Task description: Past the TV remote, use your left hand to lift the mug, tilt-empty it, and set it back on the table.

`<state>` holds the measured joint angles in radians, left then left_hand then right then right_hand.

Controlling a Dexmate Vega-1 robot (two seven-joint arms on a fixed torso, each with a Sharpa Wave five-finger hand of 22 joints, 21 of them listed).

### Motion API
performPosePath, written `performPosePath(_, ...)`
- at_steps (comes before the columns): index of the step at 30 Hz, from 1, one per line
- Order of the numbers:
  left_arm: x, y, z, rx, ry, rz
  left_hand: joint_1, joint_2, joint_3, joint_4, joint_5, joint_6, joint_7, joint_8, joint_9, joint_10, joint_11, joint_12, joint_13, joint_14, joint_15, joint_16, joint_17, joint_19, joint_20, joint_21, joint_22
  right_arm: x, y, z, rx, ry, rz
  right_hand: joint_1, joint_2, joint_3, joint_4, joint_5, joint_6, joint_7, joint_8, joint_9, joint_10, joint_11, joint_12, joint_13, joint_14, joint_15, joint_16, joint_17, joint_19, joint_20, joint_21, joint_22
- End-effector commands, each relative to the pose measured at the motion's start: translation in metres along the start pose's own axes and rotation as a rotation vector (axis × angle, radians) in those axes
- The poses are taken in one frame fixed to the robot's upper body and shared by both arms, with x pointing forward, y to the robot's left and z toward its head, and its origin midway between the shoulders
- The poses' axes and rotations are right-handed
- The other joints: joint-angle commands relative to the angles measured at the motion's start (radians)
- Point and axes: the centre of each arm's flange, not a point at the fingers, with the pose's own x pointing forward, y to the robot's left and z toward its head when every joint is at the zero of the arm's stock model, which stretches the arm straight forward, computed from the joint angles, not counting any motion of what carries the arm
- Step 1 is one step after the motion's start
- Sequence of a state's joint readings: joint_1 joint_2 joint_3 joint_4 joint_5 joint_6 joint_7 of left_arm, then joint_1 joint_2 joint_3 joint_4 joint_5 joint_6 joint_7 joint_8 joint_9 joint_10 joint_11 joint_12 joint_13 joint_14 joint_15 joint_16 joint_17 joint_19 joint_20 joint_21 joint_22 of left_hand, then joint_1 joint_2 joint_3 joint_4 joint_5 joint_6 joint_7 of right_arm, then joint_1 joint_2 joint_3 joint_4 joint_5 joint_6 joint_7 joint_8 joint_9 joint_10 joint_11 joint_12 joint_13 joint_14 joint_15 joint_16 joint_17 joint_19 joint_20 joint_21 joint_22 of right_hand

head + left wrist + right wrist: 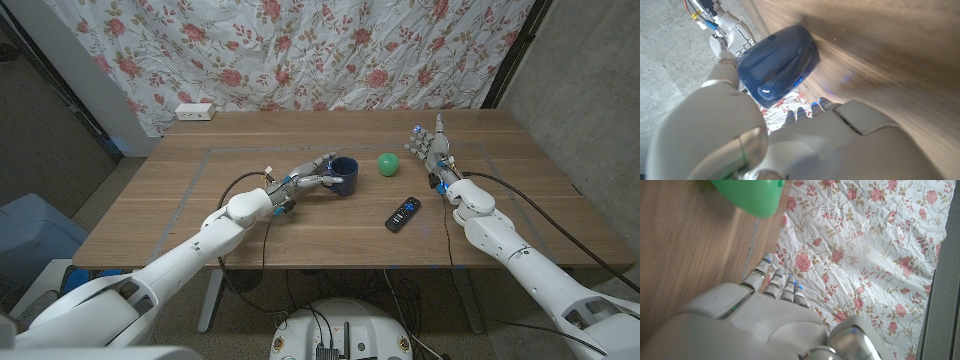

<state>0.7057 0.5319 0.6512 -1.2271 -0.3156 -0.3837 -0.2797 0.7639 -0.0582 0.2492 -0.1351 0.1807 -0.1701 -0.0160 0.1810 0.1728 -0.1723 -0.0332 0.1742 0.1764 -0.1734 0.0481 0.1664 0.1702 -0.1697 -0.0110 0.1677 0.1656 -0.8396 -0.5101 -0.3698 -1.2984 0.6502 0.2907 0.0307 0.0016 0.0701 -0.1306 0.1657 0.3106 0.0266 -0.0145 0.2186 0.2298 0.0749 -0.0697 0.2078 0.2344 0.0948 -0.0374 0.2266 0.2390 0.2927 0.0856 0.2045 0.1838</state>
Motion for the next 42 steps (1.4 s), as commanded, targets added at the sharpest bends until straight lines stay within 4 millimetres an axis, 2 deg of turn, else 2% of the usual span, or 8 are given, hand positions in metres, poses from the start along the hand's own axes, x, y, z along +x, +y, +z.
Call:
performPosePath(1,-0.01,0.015,0.01,-0.026,-0.016,-0.026,-0.033,0.0,-0.005,0.004,-0.003,-0.056,0.01,-0.003,0.003,-0.093,0.022,-0.001,0.002,-0.148,0.011,0.0,0.002,-0.163,0.011,-0.003,0.003,0.0,0.0,0.0,0.0,0.0,0.0,-0.009,0.05,0.0,0.007,0.006,0.007,-0.001,0.005,0.005,0.002,-0.002,0.006,0.005,0.007,-0.005,0.005,0.004,0.005,-0.003,0.005,0.002)
performPosePath(5,-0.015,0.021,0.012,-0.047,-0.027,-0.014,-0.05,0.002,-0.006,0.006,-0.003,-0.08,0.017,-0.005,0.003,-0.121,0.031,-0.002,0.002,-0.175,0.024,0.001,0.002,-0.195,0.012,-0.001,0.003,0.0,0.0,0.0,0.0,0.0,0.0,-0.009,0.05,0.0,0.007,0.006,0.007,-0.001,0.005,0.005,0.002,-0.003,0.006,0.005,0.007,-0.006,0.005,0.004,0.005,-0.003,0.005,0.002)
performPosePath(16,-0.03,0.036,0.013,-0.102,-0.044,0.064,-0.093,0.017,-0.011,0.023,-0.003,-0.082,0.032,0.0,0.003,-0.127,0.04,0.006,0.002,-0.196,0.02,0.005,0.002,-0.224,0.013,0.004,0.004,0.0,0.0,0.0,0.0,0.0,0.0,-0.009,0.05,0.0,0.007,0.006,0.006,-0.001,0.005,0.005,0.002,-0.003,0.006,0.005,0.007,-0.005,0.005,0.004,0.005,-0.003,0.005,0.002)
performPosePath(31,-0.038,0.058,0.002,-0.214,-0.066,0.189,-0.142,0.059,-0.006,0.039,-0.001,-0.037,0.031,0.014,0.002,-0.08,0.04,0.026,0.001,-0.154,0.016,0.021,0.001,-0.182,0.017,0.024,0.004,0.0,0.0,0.0,0.0,0.0,0.0,-0.009,0.05,0.0,0.007,0.006,0.007,-0.001,0.005,0.005,0.002,-0.003,0.006,0.005,0.007,-0.004,0.005,0.004,0.005,-0.003,0.005,0.002)
performPosePath(35,-0.039,0.063,-0.005,-0.236,-0.064,0.2,-0.156,0.079,0.0,0.042,0.0,-0.01,0.031,0.019,0.001,-0.057,0.036,0.031,0.0,-0.127,0.009,0.026,0.0,-0.155,-0.001,0.031,0.004,0.0,0.0,0.0,0.0,0.0,0.0,-0.009,0.05,0.0,0.007,0.006,0.007,-0.001,0.005,0.005,0.003,-0.003,0.006,0.005,0.007,-0.004,0.005,0.004,0.005,-0.003,0.005,0.002)
performPosePath(42,-0.041,0.078,-0.013,-0.282,-0.077,0.254,-0.174,0.095,0.003,0.043,-0.002,0.025,0.033,0.025,0.001,-0.031,0.03,0.035,0.0,-0.102,-0.004,0.028,-0.001,-0.13,-0.01,0.034,0.003,0.0,0.0,0.0,0.0,0.0,0.0,-0.009,0.05,0.0,0.007,0.006,0.007,-0.001,0.005,0.005,0.004,-0.003,0.007,0.005,0.006,-0.005,0.005,0.004,0.005,-0.003,0.005,0.002)
